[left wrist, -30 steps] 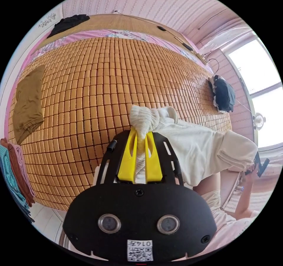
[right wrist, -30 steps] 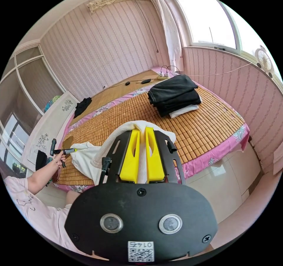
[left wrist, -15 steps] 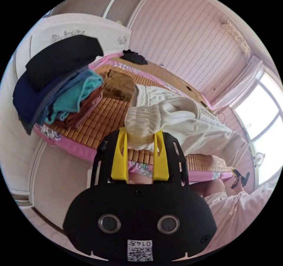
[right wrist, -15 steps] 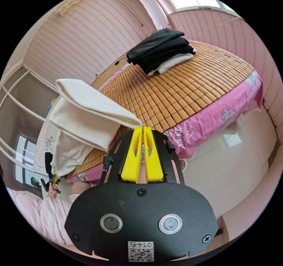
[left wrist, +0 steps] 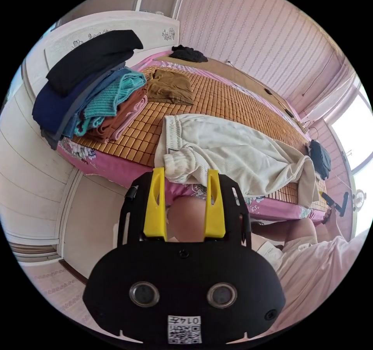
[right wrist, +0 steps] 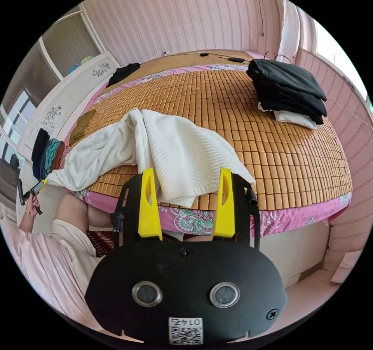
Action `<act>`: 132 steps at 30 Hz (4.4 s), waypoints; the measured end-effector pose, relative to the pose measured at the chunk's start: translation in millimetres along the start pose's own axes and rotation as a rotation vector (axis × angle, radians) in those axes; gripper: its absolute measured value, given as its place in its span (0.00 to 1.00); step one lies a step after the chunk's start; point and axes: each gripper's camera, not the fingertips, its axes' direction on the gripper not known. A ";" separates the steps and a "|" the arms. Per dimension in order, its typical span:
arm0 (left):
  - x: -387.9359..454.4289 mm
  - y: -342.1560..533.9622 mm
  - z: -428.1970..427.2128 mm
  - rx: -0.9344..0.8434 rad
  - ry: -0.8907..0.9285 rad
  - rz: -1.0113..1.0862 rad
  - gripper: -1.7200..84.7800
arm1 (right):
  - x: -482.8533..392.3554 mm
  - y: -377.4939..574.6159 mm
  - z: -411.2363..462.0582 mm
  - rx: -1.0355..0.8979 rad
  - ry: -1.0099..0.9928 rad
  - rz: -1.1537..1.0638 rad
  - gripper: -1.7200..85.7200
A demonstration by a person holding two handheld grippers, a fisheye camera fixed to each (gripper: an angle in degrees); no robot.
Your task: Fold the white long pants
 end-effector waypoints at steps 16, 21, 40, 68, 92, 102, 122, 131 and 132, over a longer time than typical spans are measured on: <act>-161.2 83.2 58.8 -0.123 0.423 -0.678 0.25 | 98.4 -94.8 -100.1 0.057 -0.264 0.054 0.07; -181.1 71.2 88.9 -0.090 0.659 -0.744 0.09 | 105.4 -144.6 -153.9 0.099 -0.208 -0.014 0.07; -241.7 21.3 61.4 0.002 0.461 -0.667 0.03 | 51.1 -156.4 -104.2 -0.080 -0.126 -0.167 0.26; -219.1 51.4 61.7 -0.100 0.430 -0.640 0.04 | 140.6 -10.8 -171.8 -0.219 -0.192 0.195 0.13; -81.6 -48.5 17.7 -0.057 0.042 -0.319 0.10 | -64.5 -342.5 -61.5 -0.229 -0.001 -0.412 0.02; 9.2 -173.5 170.4 -0.267 -0.032 -0.162 0.07 | -94.0 -382.3 7.4 -0.292 0.045 -0.350 0.02; 114.8 -227.6 158.9 -0.095 0.047 0.076 0.03 | -47.0 -332.3 -62.2 -0.087 0.113 -0.146 0.03; 297.1 -128.2 141.7 -0.223 0.337 0.597 0.10 | 73.7 -160.9 -75.0 -0.186 0.153 0.327 0.16; 310.9 -124.4 144.7 -0.230 0.339 0.631 0.11 | 75.2 -159.2 -70.5 -0.179 0.147 0.337 0.16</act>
